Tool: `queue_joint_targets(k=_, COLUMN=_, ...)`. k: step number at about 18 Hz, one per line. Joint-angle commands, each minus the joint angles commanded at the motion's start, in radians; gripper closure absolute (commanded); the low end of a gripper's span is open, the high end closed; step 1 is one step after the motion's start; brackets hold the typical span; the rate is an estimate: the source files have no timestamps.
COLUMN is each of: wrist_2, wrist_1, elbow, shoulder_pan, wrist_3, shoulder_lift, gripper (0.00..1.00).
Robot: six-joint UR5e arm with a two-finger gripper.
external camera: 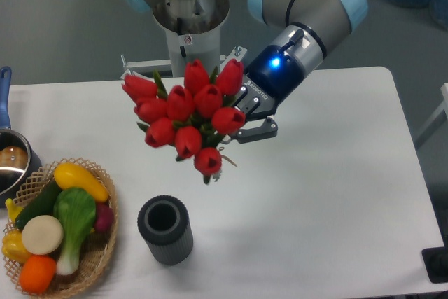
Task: Insert the flowers into the vase
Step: 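Lower the tulip stems into the opening of the grey vase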
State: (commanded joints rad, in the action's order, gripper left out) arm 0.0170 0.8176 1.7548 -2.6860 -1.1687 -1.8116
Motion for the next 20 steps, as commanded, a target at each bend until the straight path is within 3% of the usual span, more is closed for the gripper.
queue_joint_targets(k=5, wrist_2=-0.015, wrist_1=0.000, elbow=-0.011, shoulder_pan=0.024, wrist_3=-0.051, shoulder_lift=-0.044, gripper=0.85)
queue_joint_targets(k=11, wrist_2=-0.017, wrist_1=0.002, elbow=-0.098, shoulder_pan=0.077, wrist_3=-0.055, shoulder_lift=-0.126, gripper=0.85)
queue_joint_targets(k=20, wrist_2=-0.017, wrist_1=0.002, elbow=-0.104, shoulder_pan=0.095, wrist_3=-0.055, shoulder_lift=-0.167, gripper=0.85)
